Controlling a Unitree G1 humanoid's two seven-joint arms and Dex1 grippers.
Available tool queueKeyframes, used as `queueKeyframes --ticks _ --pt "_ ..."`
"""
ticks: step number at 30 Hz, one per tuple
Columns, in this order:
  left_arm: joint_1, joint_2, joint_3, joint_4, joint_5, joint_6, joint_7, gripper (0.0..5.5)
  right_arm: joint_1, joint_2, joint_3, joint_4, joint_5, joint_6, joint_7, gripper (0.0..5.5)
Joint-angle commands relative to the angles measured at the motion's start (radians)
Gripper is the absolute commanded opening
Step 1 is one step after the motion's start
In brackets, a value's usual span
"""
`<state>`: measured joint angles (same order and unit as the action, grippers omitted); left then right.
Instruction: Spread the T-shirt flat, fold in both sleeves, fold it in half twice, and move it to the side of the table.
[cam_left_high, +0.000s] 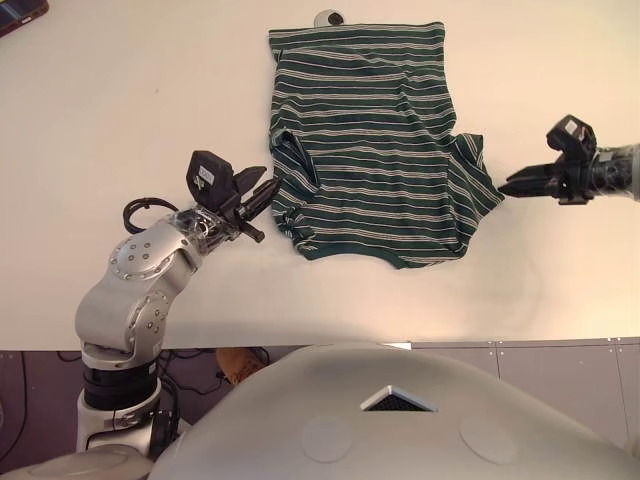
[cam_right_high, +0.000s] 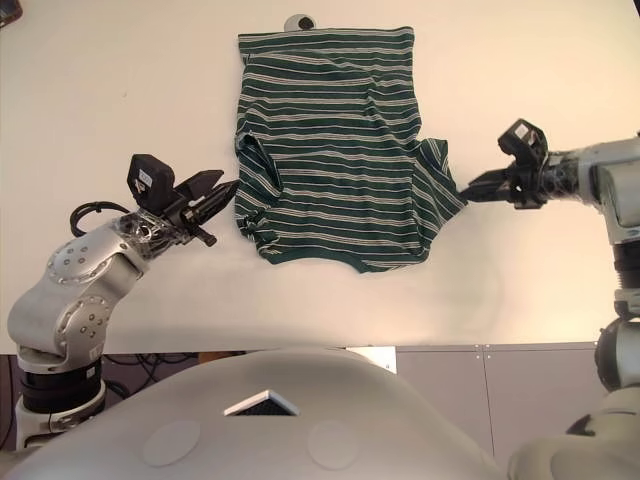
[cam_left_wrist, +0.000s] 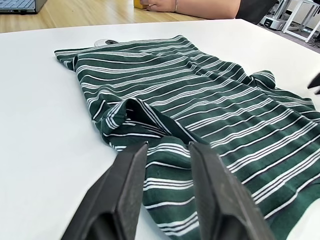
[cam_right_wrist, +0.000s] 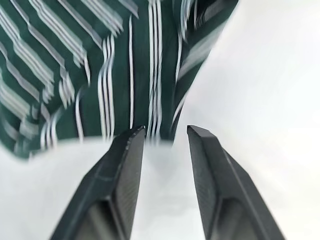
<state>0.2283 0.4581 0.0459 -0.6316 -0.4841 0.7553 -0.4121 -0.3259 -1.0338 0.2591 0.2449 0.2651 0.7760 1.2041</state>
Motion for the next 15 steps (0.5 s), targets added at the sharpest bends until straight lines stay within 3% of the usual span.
queueKeyframes --ticks 1,11,15 --pt "0.001 -0.007 0.002 -0.002 0.012 -0.006 0.019 1.47 0.026 0.037 0.033 0.066 -0.031 -0.020 0.020 1.72" --pt "-0.011 -0.004 -0.008 0.047 0.034 -0.022 0.012 1.47 0.025 0.157 0.000 0.140 -0.031 0.007 -0.027 1.72" --pt "0.000 -0.007 -0.011 0.049 0.038 -0.033 0.014 1.47 0.031 0.169 0.005 0.121 -0.031 0.015 -0.022 1.15"
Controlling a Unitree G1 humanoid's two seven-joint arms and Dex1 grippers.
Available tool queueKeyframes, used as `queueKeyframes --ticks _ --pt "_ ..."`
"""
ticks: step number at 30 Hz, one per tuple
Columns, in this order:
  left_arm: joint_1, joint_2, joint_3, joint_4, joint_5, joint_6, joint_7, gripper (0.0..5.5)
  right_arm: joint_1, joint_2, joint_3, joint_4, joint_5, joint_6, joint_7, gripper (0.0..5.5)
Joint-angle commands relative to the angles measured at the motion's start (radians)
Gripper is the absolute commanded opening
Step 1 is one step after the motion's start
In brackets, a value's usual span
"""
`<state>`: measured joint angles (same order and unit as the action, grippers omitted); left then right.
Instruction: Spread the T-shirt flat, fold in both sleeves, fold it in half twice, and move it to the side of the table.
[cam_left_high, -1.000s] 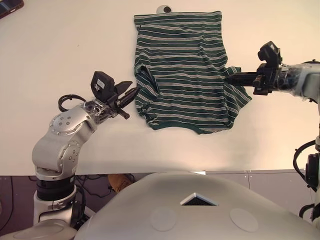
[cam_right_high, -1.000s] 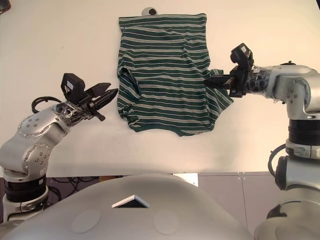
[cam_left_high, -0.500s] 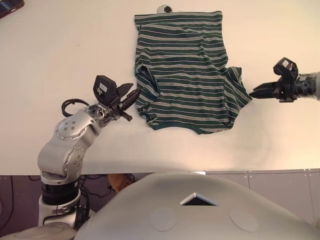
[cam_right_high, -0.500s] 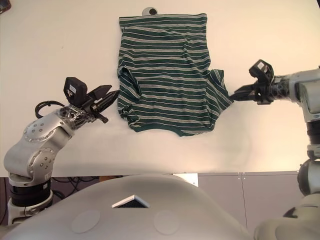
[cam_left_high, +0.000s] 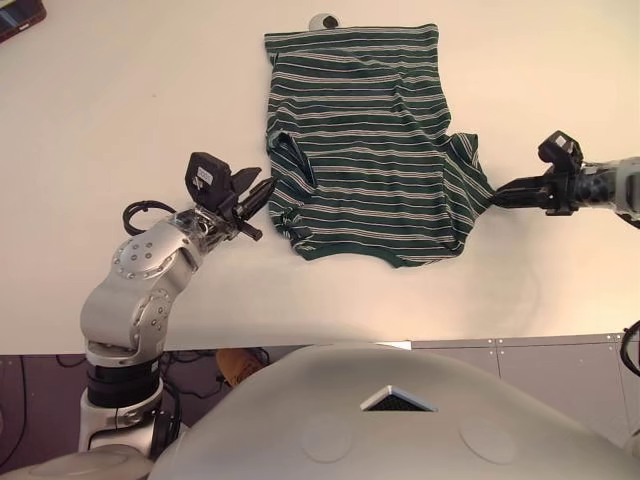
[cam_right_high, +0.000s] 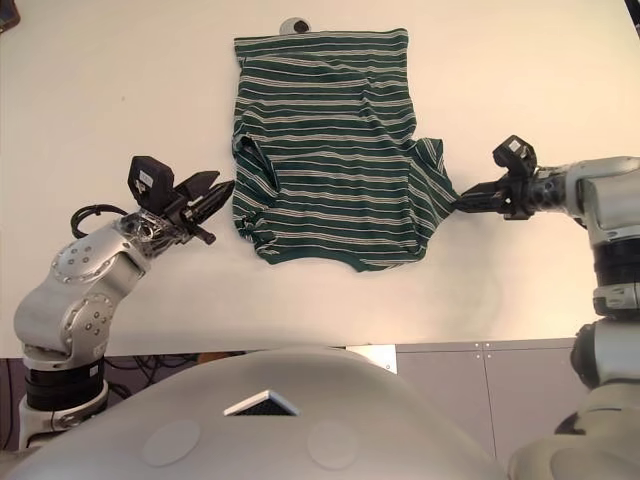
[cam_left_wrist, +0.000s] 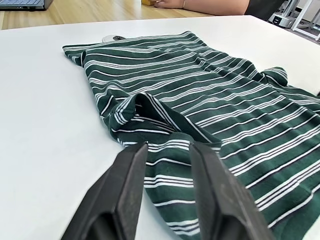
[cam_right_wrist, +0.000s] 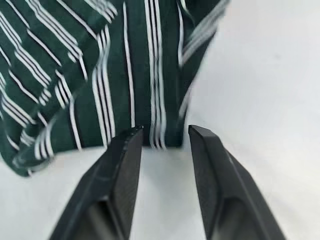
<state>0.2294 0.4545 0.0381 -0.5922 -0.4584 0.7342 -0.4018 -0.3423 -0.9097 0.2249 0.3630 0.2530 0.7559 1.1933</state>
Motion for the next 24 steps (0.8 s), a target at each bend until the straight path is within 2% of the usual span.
queueKeyframes --ticks 1,7,13,18,24 --pt "0.000 -0.002 0.000 0.011 0.013 -0.012 0.003 1.47 0.049 0.046 0.039 -0.004 -0.017 0.039 -0.012 0.97" --pt "-0.003 0.003 0.018 0.016 0.008 -0.010 -0.002 1.47 0.011 0.080 0.004 -0.017 -0.004 0.052 -0.046 0.03" --pt "0.014 -0.010 0.025 0.012 0.009 -0.018 0.006 1.47 -0.179 0.083 -0.056 -0.116 0.105 0.205 0.014 0.03" --pt "0.008 -0.015 0.019 0.018 0.013 -0.024 0.006 1.47 -0.211 0.096 -0.050 -0.226 0.166 0.291 0.028 0.03" --pt "-0.009 -0.013 0.022 0.023 0.014 -0.018 0.005 1.47 -0.166 0.168 0.065 -0.354 0.164 0.292 -0.013 0.03"
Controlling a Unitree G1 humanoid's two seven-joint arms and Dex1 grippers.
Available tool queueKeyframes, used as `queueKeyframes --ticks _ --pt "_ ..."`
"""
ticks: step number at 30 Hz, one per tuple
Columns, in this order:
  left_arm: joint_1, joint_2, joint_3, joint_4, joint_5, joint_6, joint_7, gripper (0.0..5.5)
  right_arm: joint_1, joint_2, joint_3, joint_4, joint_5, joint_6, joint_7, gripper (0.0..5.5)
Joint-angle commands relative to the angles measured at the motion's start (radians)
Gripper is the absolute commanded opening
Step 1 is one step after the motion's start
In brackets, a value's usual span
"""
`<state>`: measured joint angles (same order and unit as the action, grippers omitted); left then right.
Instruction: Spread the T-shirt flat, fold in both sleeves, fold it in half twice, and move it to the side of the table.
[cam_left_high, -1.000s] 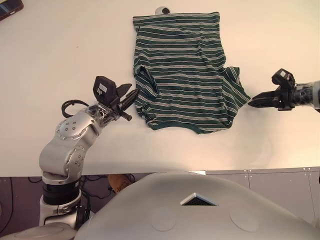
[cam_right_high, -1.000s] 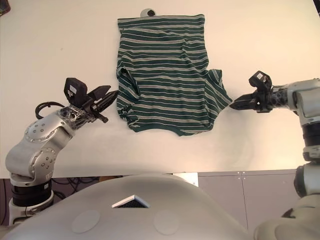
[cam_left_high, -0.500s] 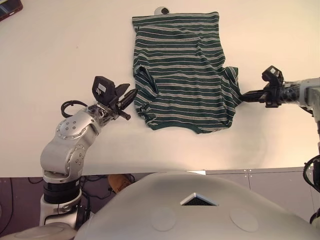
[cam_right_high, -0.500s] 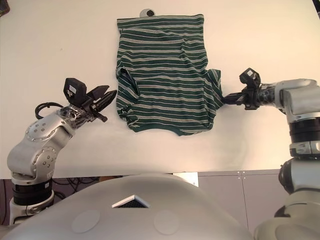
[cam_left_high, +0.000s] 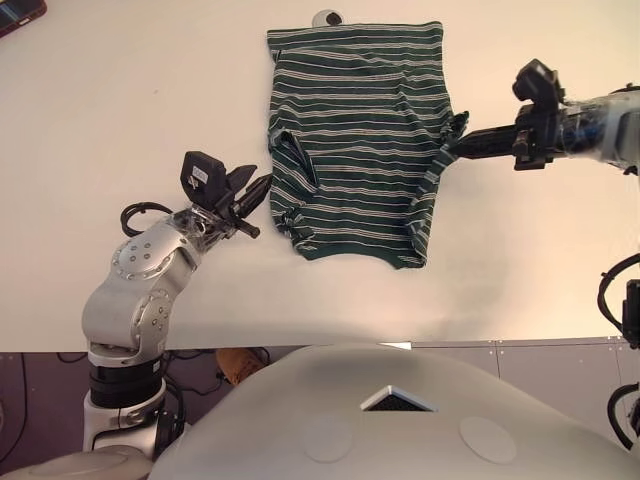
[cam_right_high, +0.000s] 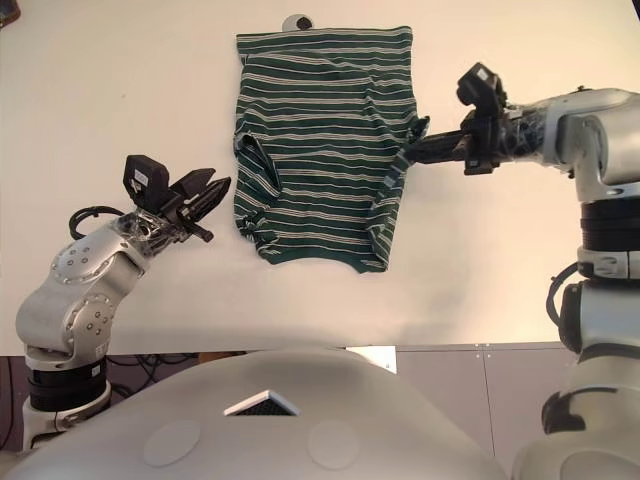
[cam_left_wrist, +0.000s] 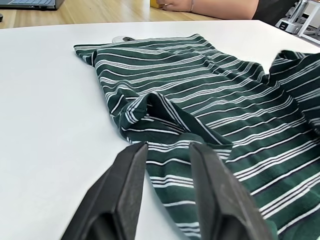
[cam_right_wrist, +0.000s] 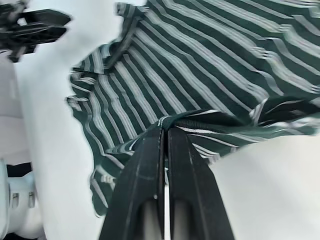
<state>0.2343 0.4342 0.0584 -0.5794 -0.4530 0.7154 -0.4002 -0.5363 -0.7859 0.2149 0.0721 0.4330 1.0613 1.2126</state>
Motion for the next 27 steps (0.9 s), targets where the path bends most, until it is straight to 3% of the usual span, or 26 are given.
queueKeyframes --ticks 1,4,7,12,15,19,24,27 --pt "-0.020 0.009 0.004 0.011 0.009 0.002 0.003 1.47 0.039 0.064 0.098 -0.068 -0.027 -0.020 -0.050 0.03" --pt "-0.023 0.040 -0.015 0.025 0.062 -0.021 0.007 1.47 0.082 0.120 0.143 -0.073 -0.074 -0.072 -0.130 0.32" --pt "0.014 0.126 -0.069 0.057 0.211 -0.141 -0.013 1.66 0.133 0.098 0.104 -0.108 -0.097 -0.242 -0.129 0.75" --pt "0.113 0.420 -0.159 0.134 0.515 -0.541 -0.182 2.28 0.213 -0.093 0.020 -0.106 -0.174 -0.776 0.099 1.52" --pt "0.111 0.501 -0.226 0.211 0.658 -0.727 -0.216 2.75 0.307 -0.176 0.034 -0.045 -0.265 -1.158 0.202 2.03" --pt "0.099 0.507 -0.334 0.280 0.827 -0.852 -0.207 2.89 0.393 -0.163 0.060 0.085 -0.386 -1.571 0.166 2.13" --pt "0.017 0.442 -0.438 0.364 0.966 -0.940 -0.203 2.89 0.449 -0.103 0.100 0.177 -0.494 -1.784 0.074 2.13" --pt "-0.013 0.436 -0.479 0.372 1.010 -0.959 -0.233 2.89 0.438 -0.037 0.119 0.203 -0.557 -1.771 -0.026 2.13"
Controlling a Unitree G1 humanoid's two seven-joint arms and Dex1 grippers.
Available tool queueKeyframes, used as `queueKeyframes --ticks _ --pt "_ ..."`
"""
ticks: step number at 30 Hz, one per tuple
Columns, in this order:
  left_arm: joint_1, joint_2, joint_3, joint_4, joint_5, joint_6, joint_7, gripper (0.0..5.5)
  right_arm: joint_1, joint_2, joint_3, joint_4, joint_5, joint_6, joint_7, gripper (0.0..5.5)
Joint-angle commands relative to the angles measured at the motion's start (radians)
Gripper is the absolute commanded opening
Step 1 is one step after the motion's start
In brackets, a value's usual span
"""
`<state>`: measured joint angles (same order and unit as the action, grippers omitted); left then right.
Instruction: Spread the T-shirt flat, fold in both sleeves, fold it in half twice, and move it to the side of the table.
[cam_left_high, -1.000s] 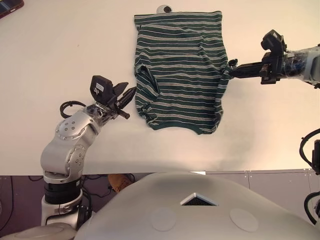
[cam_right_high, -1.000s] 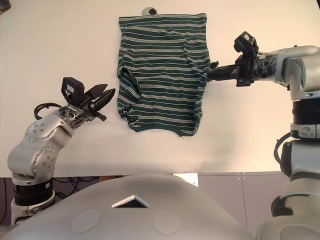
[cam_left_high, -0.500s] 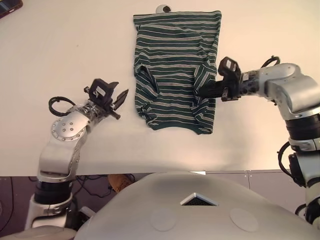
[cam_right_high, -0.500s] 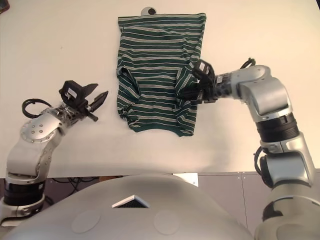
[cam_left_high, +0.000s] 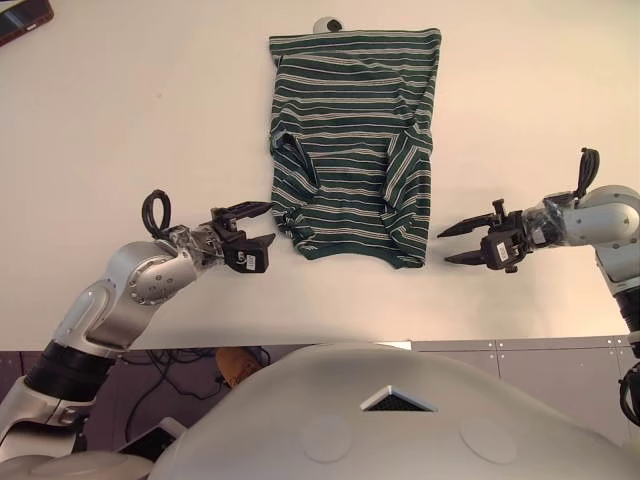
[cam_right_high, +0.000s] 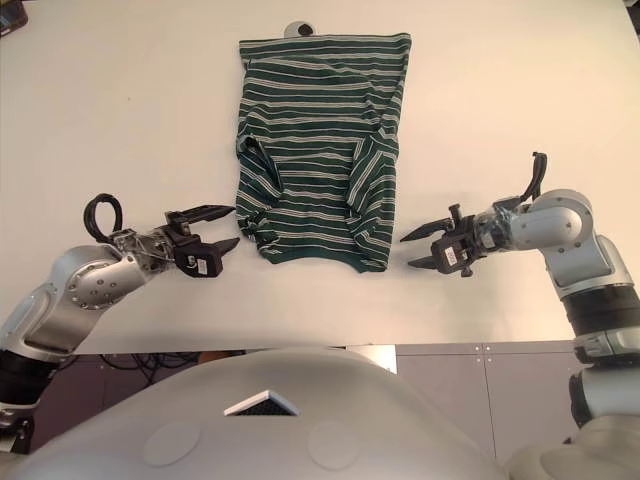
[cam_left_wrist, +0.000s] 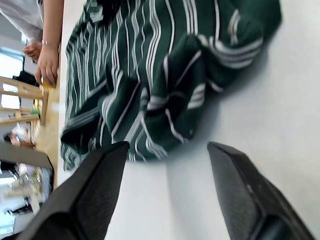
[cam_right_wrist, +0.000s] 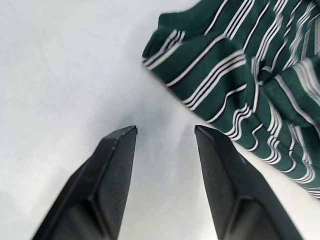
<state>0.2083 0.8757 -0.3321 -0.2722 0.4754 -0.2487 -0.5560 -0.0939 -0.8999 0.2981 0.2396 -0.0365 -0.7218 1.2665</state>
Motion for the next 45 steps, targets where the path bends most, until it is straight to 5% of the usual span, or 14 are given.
queueKeyframes --ticks 1,4,13,16,20,24,28,32,45 --pt "0.004 -0.006 -0.101 0.071 0.092 0.000 -0.087 2.89 -0.005 0.087 0.044 0.050 -0.115 0.001 -0.105 2.13" --pt "-0.016 -0.007 -0.138 0.087 0.100 -0.004 -0.131 2.89 0.001 0.086 0.083 0.072 -0.169 -0.027 -0.145 2.13" --pt "-0.062 -0.008 -0.169 0.099 -0.007 0.058 -0.272 1.28 -0.017 0.086 0.136 0.044 -0.097 0.054 -0.143 0.49" --pt "-0.036 0.010 -0.149 0.037 -0.134 0.155 -0.360 0.73 -0.001 0.080 0.138 -0.059 0.055 0.374 -0.057 0.01" --pt "0.058 0.070 -0.078 -0.143 -0.384 0.354 -0.453 0.02 0.039 -0.082 0.164 -0.291 0.300 0.806 0.177 0.00" --pt "0.153 0.120 0.052 -0.346 -0.675 0.602 -0.490 0.02 0.114 -0.232 0.129 -0.424 0.438 1.021 0.317 0.00" --pt "0.084 0.073 0.221 -0.385 -0.938 0.776 -0.475 0.02 0.002 -0.149 0.029 -0.378 0.587 1.291 0.254 0.00" --pt "-0.133 -0.049 0.305 -0.230 -1.059 0.817 -0.419 0.02 -0.218 -0.006 -0.016 -0.119 0.615 1.439 0.206 0.00" --pt "-0.788 -0.454 0.184 0.732 -0.780 0.509 -0.326 0.02 -0.589 0.293 -0.187 0.594 0.485 1.328 0.011 0.00"
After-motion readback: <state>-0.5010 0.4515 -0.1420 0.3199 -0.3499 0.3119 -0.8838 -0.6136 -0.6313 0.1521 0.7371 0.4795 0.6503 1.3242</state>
